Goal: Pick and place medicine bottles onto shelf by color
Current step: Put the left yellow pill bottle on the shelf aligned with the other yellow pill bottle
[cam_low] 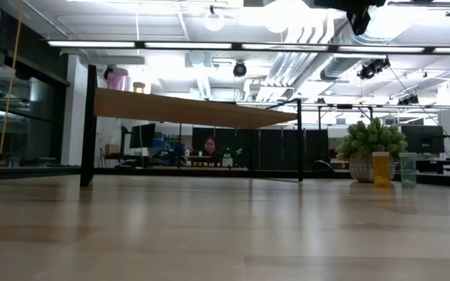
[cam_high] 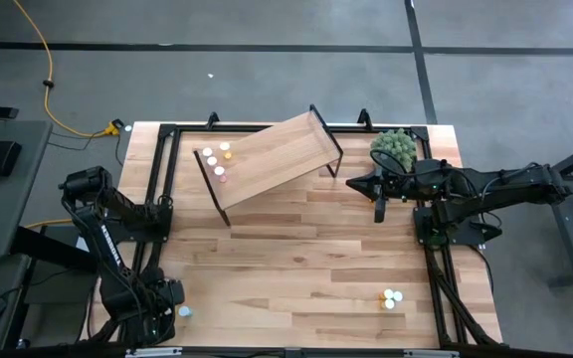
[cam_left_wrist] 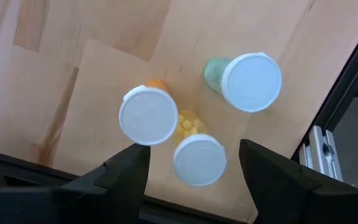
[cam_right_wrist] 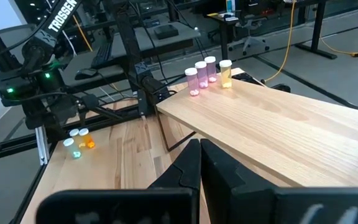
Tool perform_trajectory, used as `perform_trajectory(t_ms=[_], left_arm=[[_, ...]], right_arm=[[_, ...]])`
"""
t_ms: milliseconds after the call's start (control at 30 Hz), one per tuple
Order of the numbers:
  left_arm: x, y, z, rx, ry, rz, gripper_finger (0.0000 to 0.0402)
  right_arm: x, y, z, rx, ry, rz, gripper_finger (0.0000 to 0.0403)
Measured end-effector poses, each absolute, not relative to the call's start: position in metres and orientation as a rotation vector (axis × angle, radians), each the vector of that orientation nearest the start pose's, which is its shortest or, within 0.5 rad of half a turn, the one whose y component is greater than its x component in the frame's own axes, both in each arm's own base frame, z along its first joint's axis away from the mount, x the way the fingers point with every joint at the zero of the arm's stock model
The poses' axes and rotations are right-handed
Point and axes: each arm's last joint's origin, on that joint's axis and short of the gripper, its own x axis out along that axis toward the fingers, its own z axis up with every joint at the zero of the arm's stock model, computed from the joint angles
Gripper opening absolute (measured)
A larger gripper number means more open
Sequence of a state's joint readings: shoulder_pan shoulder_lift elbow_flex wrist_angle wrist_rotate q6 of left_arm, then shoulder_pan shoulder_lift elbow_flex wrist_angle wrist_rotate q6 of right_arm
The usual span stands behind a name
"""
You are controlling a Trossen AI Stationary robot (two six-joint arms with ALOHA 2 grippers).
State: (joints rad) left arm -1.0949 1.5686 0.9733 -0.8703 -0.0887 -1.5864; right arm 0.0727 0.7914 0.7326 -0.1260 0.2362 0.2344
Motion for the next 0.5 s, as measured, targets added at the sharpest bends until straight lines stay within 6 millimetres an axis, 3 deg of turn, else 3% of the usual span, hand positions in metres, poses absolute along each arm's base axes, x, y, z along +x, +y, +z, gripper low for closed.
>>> perform_trajectory(t_ms=[500], left_arm=[[0.1222,-0.2363,0.1838,-0.440,1.422,0.312,0.0149]], right_arm=[[0.1767,0.0061,0.3187,0.204,0.168,-0.184,0.0000]])
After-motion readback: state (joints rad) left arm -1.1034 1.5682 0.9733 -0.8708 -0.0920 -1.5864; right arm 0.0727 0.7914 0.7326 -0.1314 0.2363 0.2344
